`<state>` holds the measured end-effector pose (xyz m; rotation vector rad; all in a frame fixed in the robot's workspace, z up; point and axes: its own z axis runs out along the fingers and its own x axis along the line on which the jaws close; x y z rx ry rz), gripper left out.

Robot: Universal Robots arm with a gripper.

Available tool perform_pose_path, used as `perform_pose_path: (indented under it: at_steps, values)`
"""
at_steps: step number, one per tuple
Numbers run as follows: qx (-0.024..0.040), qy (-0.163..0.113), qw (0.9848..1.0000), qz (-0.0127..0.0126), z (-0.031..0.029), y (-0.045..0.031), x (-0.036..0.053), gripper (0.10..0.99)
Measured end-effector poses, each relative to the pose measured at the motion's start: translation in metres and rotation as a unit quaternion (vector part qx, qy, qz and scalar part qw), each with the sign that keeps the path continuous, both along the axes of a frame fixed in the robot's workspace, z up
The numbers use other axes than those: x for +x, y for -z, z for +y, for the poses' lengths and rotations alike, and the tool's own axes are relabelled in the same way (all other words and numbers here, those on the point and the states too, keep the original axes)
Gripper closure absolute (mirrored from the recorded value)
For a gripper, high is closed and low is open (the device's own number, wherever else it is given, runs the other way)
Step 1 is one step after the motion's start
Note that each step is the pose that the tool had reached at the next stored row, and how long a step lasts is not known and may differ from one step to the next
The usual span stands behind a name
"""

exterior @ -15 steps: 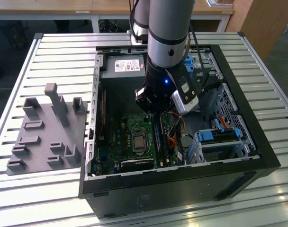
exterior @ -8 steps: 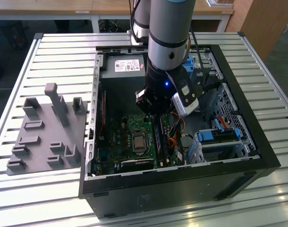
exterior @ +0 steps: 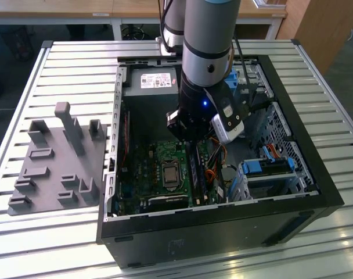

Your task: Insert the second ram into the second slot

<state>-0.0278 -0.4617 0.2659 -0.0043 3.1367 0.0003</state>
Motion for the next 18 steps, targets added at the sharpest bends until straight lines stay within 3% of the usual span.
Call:
perform_pose_path:
  at_steps: [18]
  values:
    - [0.0001, 0.001, 1.0, 0.0, 0.0, 0.0036, 0.0017, 0.957]
